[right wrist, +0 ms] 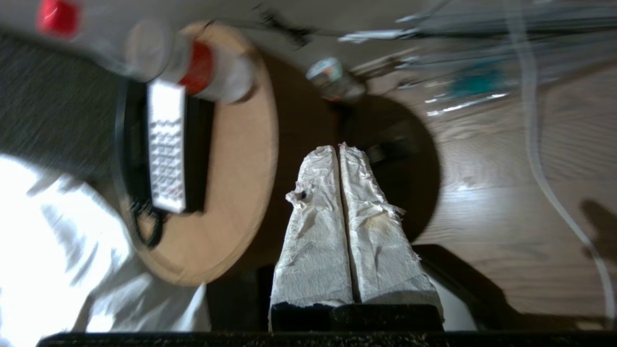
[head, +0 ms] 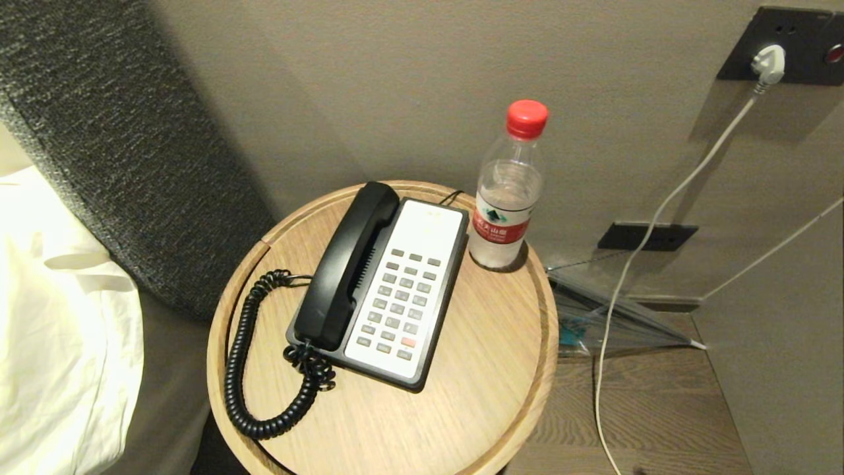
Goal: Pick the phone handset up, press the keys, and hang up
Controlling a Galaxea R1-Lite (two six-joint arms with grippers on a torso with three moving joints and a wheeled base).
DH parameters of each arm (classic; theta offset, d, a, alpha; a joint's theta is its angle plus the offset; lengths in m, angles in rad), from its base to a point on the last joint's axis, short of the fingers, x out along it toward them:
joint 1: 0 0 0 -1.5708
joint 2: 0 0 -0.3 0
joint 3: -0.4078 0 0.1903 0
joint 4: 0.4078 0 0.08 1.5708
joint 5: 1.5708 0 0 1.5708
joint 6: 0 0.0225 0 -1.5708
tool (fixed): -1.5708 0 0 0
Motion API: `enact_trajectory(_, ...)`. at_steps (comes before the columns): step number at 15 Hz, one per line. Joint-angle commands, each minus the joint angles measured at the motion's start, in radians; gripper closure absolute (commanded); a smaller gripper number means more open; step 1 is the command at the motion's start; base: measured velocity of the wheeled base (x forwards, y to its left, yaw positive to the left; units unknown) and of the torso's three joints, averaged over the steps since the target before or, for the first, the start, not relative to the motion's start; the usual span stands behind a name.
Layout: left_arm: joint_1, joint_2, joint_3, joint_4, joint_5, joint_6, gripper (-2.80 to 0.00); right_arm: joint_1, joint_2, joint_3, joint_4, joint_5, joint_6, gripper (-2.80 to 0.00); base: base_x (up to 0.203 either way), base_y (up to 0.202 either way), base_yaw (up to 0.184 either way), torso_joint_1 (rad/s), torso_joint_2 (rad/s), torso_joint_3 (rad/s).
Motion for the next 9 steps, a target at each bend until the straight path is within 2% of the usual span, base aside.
enact_trajectory(1, 0.0, 0.0, 0.0, 0.0, 0.0, 0.0, 0.0, -0.118, -0.066, 0.001, 0.055, 0.032, 0.003, 0.0, 0.0, 0.0, 0.0, 0.0, 0.0, 0.0)
enact_trajectory(4, 0.0, 0.0, 0.0, 0.0, 0.0, 0.0, 0.0, -0.261, -0.181, 0.024, 0.159, 0.117, 0.0, 0.0, 0.0, 0.0, 0.0, 0.0, 0.0, 0.0)
enact_trajectory(6, 0.0, 0.0, 0.0, 0.0, 0.0, 0.0, 0.0, -0.346, -0.257, 0.081, 0.182, 0.147, -0.011, 0.0, 0.0, 0.0, 0.0, 0.0, 0.0, 0.0)
enact_trajectory(9, 0.0, 0.0, 0.0, 0.0, 0.0, 0.0, 0.0, -0.419, -0.368, 0.155, 0.188, 0.183, -0.056, 0.0, 0.0, 0.0, 0.0, 0.0, 0.0, 0.0)
